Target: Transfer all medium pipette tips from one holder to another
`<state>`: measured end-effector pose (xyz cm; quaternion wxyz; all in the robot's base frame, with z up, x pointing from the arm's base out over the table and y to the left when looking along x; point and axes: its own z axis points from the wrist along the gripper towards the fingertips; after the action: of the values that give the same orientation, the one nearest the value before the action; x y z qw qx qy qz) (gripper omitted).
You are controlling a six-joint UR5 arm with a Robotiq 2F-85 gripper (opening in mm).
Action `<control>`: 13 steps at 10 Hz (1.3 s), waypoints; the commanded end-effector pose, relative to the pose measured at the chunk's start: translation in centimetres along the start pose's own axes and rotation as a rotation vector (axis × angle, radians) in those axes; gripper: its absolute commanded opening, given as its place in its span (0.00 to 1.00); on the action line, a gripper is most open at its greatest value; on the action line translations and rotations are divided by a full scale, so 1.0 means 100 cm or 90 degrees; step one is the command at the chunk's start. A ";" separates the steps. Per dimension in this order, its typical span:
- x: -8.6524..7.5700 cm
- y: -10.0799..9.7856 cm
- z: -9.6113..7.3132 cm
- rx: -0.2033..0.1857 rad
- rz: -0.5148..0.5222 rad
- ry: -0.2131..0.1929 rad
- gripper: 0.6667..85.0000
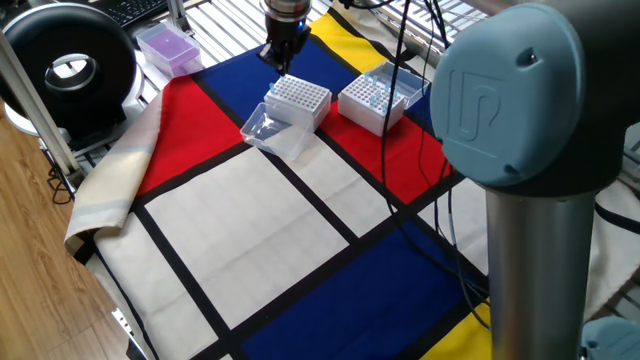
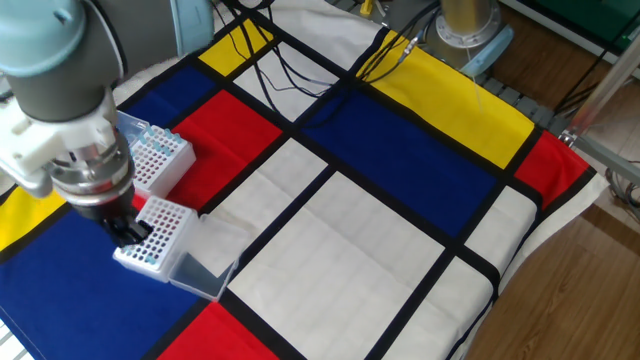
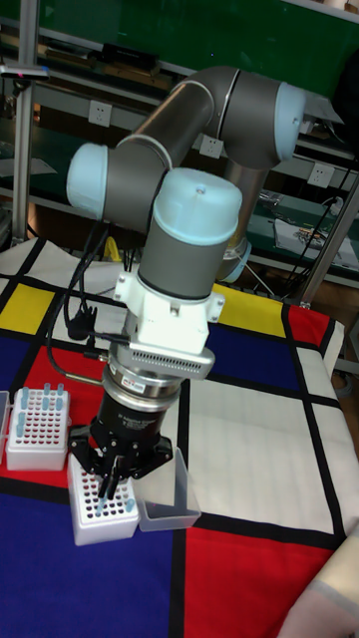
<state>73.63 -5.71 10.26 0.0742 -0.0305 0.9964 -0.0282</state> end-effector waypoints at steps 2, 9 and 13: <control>0.007 -0.006 -0.026 -0.011 0.021 0.009 0.01; 0.044 -0.040 -0.045 0.048 0.036 0.041 0.01; 0.067 -0.066 -0.050 0.043 0.043 0.052 0.01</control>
<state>68.12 -10.98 14.33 0.0408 -0.0003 0.9971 -0.0650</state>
